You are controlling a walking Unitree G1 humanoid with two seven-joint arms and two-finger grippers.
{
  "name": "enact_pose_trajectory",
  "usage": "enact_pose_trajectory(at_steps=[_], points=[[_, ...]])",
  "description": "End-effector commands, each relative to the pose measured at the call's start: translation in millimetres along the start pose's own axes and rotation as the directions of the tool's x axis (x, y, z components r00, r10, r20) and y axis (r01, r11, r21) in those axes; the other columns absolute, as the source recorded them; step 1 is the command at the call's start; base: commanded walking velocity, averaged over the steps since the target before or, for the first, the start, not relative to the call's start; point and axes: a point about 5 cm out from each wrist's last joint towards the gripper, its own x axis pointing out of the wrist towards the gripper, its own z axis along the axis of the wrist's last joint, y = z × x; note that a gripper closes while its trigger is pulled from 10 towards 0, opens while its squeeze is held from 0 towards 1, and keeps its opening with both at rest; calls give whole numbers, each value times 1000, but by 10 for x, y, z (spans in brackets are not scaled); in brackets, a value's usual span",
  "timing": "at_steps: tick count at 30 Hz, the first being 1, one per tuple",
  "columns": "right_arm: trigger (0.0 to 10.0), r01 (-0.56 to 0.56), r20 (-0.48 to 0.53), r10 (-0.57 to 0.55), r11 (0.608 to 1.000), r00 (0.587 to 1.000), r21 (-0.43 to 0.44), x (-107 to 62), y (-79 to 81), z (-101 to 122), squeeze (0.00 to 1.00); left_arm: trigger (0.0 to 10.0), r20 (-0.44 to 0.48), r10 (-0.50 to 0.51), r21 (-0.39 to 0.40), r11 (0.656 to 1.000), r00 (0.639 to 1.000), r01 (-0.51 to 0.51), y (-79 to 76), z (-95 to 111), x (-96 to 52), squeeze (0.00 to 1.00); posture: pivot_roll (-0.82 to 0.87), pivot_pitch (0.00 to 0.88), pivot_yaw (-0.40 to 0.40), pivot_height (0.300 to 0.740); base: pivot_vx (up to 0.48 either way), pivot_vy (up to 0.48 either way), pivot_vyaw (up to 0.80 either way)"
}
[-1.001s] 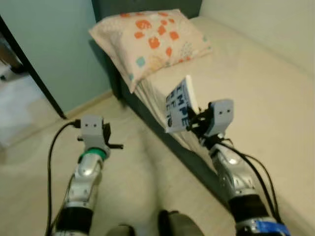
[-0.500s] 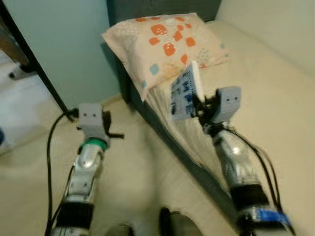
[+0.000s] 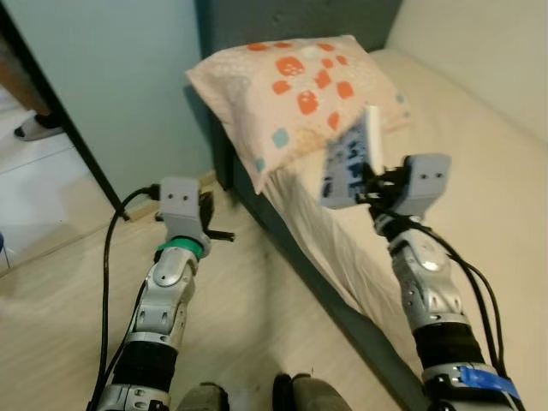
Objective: Clean up the room
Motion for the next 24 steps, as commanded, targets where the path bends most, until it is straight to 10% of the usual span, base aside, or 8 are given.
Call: enact_pose_trajectory(at_steps=[1, 24], points=[[10000, -10, 13, 10, 1000, 1000, 4, 1, 12, 7, 0, 10000, -30, 1, 7, 1000, 1000, -1, 0, -77, -34, 0, -44, 73, -29, 740, 315, 0, 0], [10000, -25, -4, 25, 1000, 1000, 11, -60, 74, -65, 0, 10000, -36, -39, 18, 999, 999, 40, -78, -112, -25, 0, -60, 64, -20, 740, 345, 0, 0]])
